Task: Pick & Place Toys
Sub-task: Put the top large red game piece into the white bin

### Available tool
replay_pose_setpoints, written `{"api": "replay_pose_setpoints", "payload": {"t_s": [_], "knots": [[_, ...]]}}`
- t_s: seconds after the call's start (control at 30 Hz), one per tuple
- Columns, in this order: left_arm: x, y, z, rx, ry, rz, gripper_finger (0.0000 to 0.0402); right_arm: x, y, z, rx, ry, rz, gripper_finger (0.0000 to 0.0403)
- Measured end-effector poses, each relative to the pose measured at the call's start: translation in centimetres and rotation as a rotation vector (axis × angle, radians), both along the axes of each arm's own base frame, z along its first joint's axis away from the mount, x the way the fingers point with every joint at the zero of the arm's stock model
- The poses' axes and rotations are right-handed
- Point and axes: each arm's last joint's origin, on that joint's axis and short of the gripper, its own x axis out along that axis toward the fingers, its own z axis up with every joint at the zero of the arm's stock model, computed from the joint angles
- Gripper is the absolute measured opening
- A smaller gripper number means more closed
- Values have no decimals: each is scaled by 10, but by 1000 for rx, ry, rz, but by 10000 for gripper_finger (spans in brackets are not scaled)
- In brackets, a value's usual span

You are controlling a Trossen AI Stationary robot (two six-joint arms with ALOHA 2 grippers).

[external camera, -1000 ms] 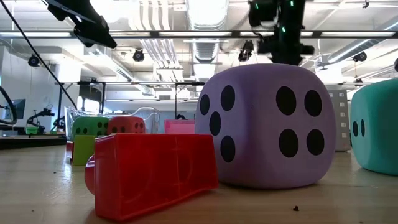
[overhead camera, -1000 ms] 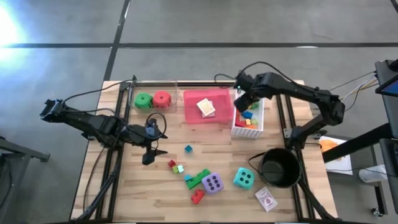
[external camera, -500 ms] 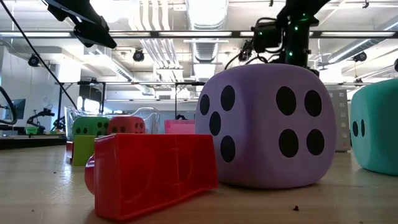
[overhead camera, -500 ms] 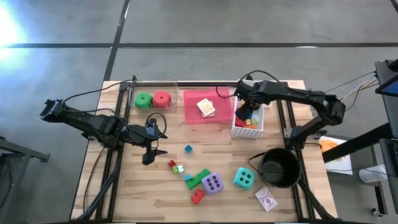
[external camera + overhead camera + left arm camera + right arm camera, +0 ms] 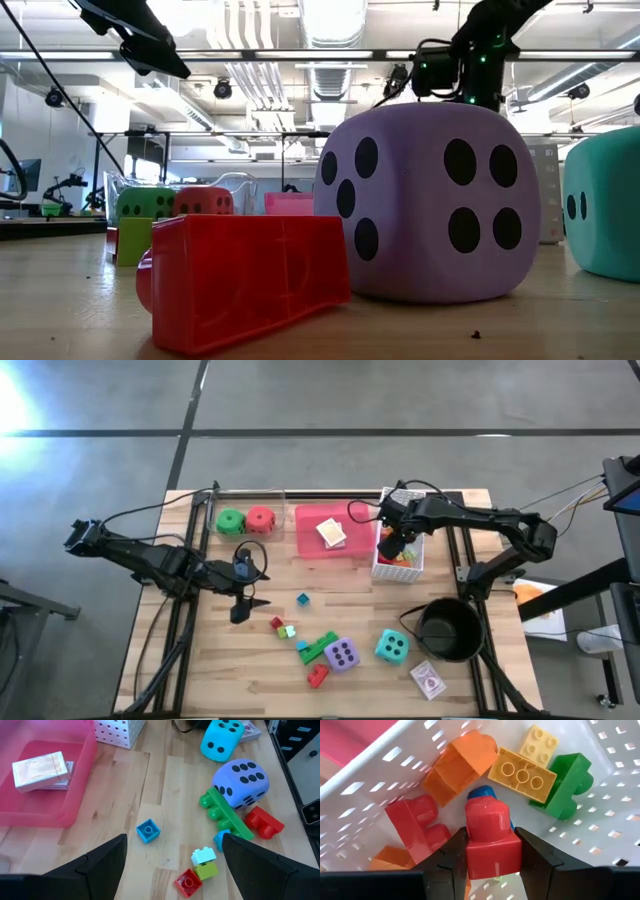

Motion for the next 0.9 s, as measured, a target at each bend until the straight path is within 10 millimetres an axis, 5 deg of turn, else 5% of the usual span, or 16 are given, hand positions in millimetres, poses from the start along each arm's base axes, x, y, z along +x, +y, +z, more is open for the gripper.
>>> {"api": "replay_pose_setpoints", "payload": {"t_s": [0.6,0.9], "knots": [[0,0,-5,6,7,6,329,2,0,1,16,-15,13,126],[2,0,-4,0,-18,6,329,2,1,-1,52,-25,24,251]]}}
